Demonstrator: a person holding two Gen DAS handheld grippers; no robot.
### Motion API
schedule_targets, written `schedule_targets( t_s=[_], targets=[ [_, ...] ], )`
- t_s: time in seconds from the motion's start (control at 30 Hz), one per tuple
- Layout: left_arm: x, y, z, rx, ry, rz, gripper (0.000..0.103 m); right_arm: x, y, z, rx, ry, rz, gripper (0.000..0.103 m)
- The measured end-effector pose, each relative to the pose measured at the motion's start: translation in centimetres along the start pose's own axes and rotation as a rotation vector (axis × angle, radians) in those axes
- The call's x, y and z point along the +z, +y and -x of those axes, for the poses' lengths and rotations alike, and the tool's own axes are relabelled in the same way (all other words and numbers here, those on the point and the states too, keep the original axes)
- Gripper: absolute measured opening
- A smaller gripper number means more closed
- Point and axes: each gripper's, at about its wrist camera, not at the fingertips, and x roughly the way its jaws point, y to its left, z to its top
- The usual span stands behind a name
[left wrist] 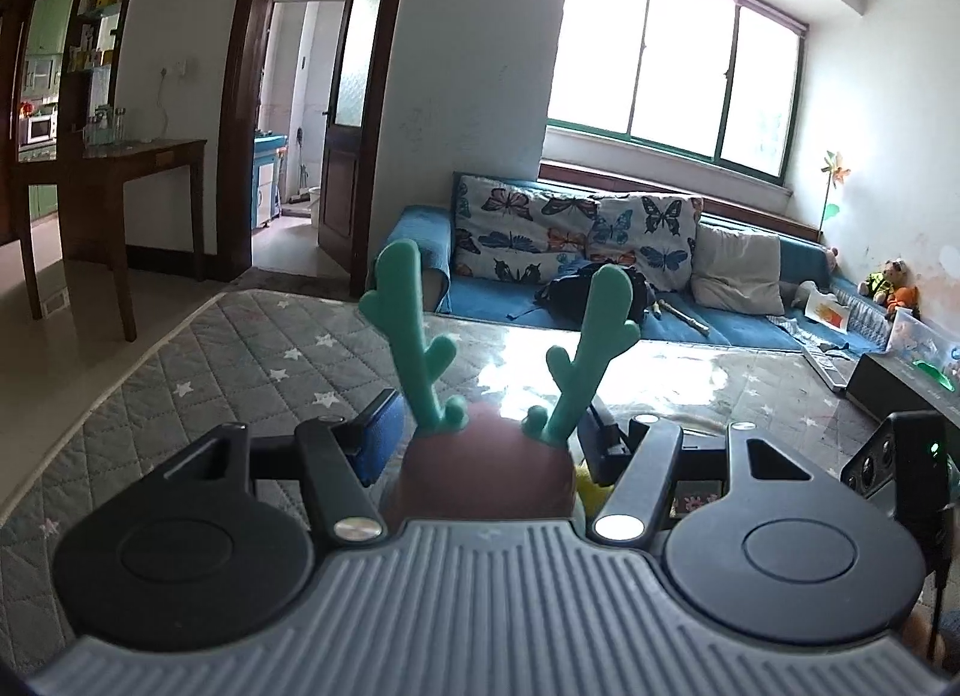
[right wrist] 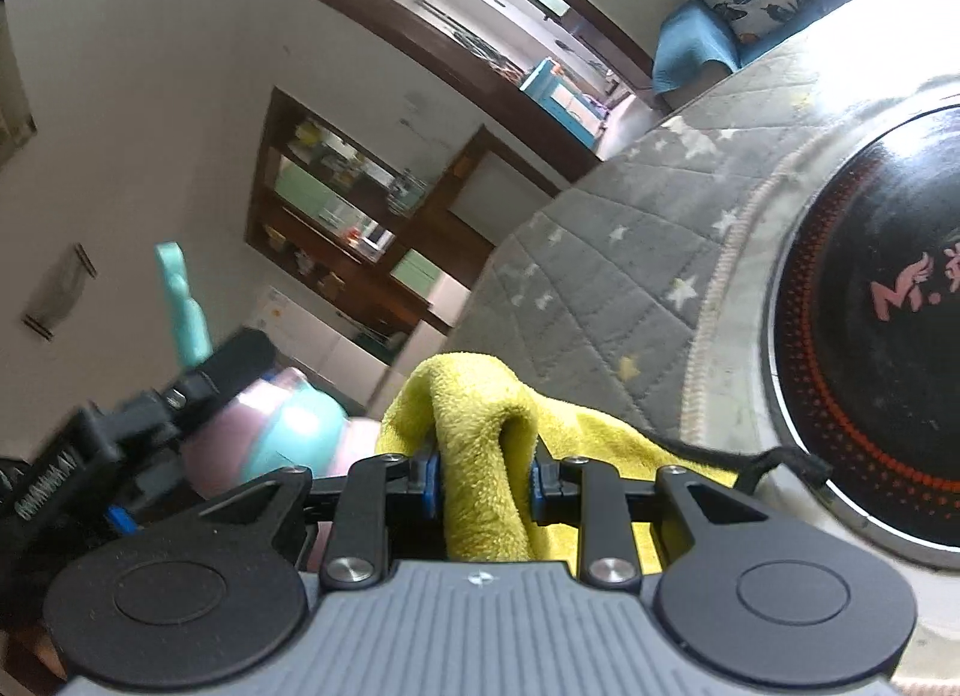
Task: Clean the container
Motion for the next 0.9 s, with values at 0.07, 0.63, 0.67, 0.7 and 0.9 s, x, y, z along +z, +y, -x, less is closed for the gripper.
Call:
schedule_targets(
  t_s=[0.07, 0.63, 0.67, 0.7, 0.9],
  targets=[
    [-0.2, 0.1, 0.1, 0.004, 0.0, 0.004, 0.062, -0.3, -0.3, -0.3, -0.022, 0.011, 0.005, 0.026],
    [-2.4, -1.6, 1.9, 0.118, -0.029, 0.007, 0.076, -2.1, -0.1, -0.6, -0.187, 0.072, 0.17, 0.026],
    [-2.6, -1.9, 2.0, 0.133, -0.032, 0.004, 0.076, -2.2, -0.2, -0.6, -0.193, 0.074, 0.173, 0.026],
    [-2.8, -2.1, 2.1, 0.144, -0.033, 0.001, 0.077, -2.2, -0.1, -0.5, -0.196, 0.075, 0.176, 0.026],
    [-4.2, -3.1, 2.5, 0.178, -0.025, 0.021, 0.077, -2.3, -1.0, -0.7, -0.192, 0.071, 0.197, 0.026]
  ],
)
